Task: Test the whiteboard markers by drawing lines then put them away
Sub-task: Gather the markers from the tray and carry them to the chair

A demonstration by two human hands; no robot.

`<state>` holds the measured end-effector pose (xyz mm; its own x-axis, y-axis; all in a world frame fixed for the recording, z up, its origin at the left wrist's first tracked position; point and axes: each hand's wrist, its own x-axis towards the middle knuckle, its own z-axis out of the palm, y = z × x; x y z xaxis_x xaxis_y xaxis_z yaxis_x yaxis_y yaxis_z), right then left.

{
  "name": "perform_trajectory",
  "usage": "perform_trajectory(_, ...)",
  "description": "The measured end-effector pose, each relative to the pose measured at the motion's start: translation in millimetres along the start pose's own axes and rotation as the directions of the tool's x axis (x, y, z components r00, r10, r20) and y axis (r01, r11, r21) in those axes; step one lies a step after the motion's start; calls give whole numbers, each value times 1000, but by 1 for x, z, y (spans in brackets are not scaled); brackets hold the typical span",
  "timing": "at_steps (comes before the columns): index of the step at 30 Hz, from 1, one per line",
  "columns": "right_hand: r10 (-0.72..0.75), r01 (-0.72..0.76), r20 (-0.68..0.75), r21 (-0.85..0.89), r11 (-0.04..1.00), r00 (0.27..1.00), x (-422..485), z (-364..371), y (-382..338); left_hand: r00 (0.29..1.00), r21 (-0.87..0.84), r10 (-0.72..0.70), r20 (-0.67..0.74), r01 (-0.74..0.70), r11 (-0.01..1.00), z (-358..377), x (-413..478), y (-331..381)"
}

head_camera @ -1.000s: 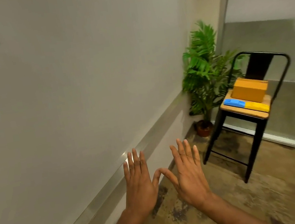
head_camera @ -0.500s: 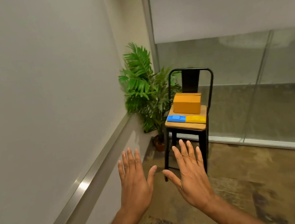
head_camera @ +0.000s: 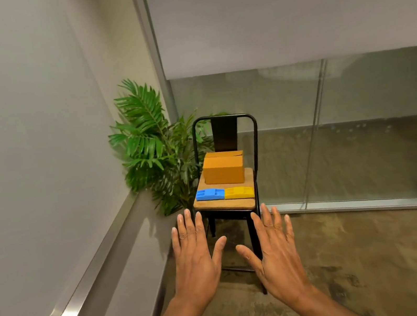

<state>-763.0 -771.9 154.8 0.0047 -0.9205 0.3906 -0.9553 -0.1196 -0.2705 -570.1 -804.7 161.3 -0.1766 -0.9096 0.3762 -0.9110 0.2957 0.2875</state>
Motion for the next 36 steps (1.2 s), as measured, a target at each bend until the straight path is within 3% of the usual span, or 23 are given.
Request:
perform_trajectory(18,142,-143,-18,-60,988,990,212,101,15,988,-72,123,92,-116,991,75,231,-103)
perform_trajectory(28,150,-149,16,-58,987,988,331,159,106,992,-56,48,120,-42,998,153,343,-102)
perform_trajectory(36,94,-83,155,-75,994,983,419,206,170,977,-18,-11,214,15,1000,220,421,-86)
